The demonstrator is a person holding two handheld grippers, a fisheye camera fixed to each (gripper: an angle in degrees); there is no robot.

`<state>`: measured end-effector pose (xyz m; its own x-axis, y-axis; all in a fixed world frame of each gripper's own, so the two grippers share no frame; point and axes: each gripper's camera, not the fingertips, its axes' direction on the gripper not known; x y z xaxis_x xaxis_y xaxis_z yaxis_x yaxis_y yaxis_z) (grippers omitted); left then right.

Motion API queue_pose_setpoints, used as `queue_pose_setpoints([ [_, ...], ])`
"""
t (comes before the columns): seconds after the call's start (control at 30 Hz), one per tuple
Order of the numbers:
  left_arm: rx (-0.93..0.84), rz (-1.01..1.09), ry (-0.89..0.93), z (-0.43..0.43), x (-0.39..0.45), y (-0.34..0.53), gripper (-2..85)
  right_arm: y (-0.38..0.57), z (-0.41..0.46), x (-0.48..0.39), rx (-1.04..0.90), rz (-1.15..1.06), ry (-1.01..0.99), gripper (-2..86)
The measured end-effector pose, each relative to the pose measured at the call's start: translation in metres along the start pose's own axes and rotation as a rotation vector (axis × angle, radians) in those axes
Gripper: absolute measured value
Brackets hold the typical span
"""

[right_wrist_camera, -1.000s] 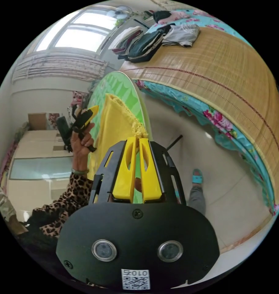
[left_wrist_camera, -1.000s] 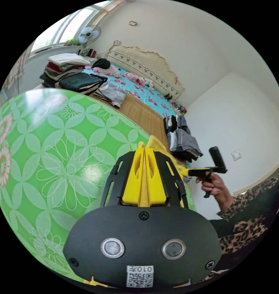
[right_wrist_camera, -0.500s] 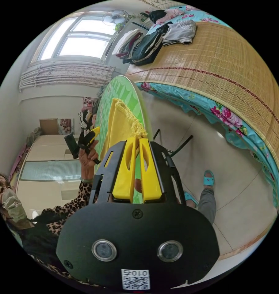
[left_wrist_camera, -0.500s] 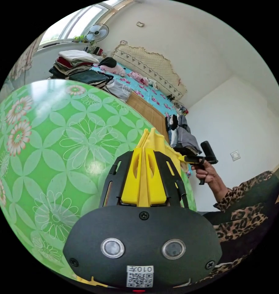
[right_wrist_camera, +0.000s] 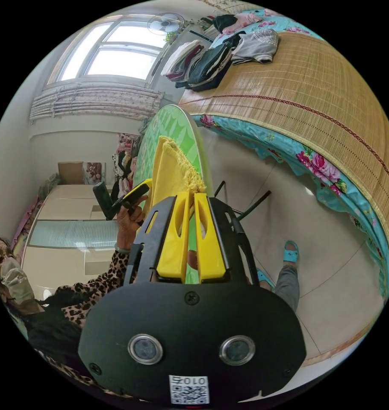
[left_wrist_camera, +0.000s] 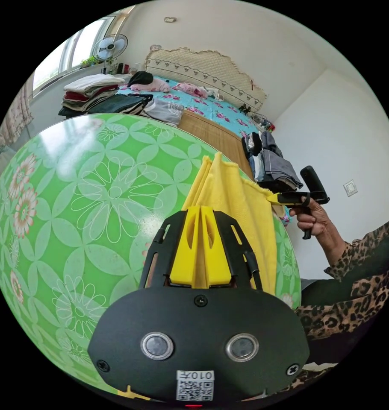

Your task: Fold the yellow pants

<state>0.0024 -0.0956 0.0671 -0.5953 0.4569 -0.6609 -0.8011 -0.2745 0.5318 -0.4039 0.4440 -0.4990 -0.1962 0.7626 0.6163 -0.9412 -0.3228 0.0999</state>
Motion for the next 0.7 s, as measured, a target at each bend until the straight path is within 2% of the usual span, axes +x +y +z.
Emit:
queue_pose_setpoints([
  [0.1,0.049,-0.061,-0.067,-0.011,-0.003,0.003,-0.3,-0.003,0.0,0.002,-0.006,0.006,-0.008,1.8],
  [0.2,0.142,-0.157,-0.051,-0.032,-0.021,0.01,-0.3,-0.006,0.0,0.002,-0.011,-0.001,0.005,1.8],
  [0.3,0.097,-0.194,-0.074,-0.026,-0.036,0.012,-0.3,-0.008,0.0,0.007,-0.007,0.01,-0.02,1.9],
  [0.47,0.176,-0.145,0.042,-0.031,-0.028,0.023,-0.1,-0.013,0.002,0.009,-0.008,0.009,-0.034,1.9],
  [0.7,0.096,-0.03,-0.001,-0.013,-0.016,0.027,1.3,-0.021,0.005,0.01,-0.003,0.01,-0.044,2.0],
])
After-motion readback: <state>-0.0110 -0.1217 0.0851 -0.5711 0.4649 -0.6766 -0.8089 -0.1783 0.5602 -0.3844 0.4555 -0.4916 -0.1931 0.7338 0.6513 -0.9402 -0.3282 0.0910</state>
